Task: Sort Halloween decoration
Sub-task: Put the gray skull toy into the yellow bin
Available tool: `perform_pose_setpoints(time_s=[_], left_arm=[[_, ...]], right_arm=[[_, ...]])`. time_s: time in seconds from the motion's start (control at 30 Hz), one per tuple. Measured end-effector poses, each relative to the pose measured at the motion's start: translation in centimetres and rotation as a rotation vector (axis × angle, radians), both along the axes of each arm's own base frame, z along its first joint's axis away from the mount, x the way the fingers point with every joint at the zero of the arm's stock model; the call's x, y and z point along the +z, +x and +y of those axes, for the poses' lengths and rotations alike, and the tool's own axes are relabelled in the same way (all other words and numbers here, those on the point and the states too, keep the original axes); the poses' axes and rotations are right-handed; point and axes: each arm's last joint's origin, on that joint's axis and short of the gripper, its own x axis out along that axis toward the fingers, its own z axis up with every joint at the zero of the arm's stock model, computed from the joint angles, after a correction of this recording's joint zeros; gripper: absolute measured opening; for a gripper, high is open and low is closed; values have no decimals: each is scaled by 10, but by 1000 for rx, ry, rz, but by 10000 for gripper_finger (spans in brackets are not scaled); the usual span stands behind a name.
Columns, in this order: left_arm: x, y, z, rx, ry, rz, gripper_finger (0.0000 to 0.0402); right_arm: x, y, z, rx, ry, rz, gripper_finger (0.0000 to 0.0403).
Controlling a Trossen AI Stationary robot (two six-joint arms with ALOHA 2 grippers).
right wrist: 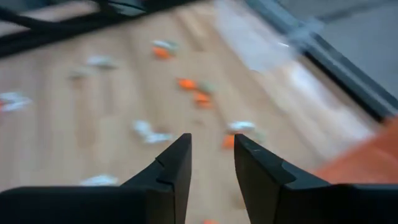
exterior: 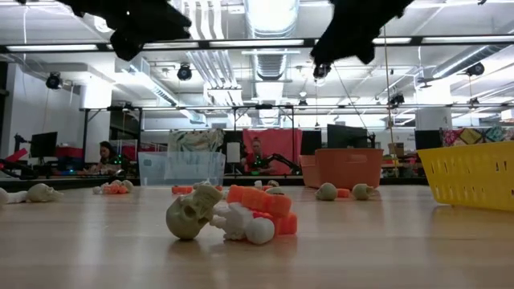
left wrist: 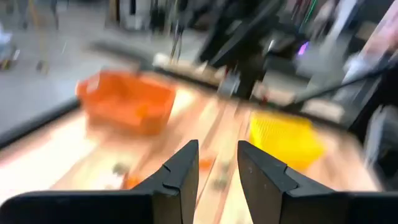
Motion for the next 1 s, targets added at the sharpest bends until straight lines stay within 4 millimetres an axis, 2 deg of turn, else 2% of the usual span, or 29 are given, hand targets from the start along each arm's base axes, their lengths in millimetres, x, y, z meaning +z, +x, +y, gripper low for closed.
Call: perform_pose_setpoints(time_s=[0.2, 0.37, 0.53, 0.7, 0.87, 1.0], left_arm=[[-5, 7, -5, -4, -35, 426, 94], [-15, 16, -11, -75, 4, 669, 94], [-31, 30, -16, -225, 81, 765, 94], [-42, 45, -11, -242, 140, 783, 94], [-51, 62, 11, -223, 196, 786, 94], [-56, 68, 42, -185, 238, 830, 94]], right_arm=[[-9, -17, 45, 174, 23, -102, 90], [-14, -21, 64, 260, 16, -115, 77], [-17, -21, 70, 294, -11, -100, 68], [-17, -21, 69, 311, -42, -96, 70], [-16, -20, 69, 328, -99, -99, 67], [-16, -20, 69, 340, -125, -96, 62]])
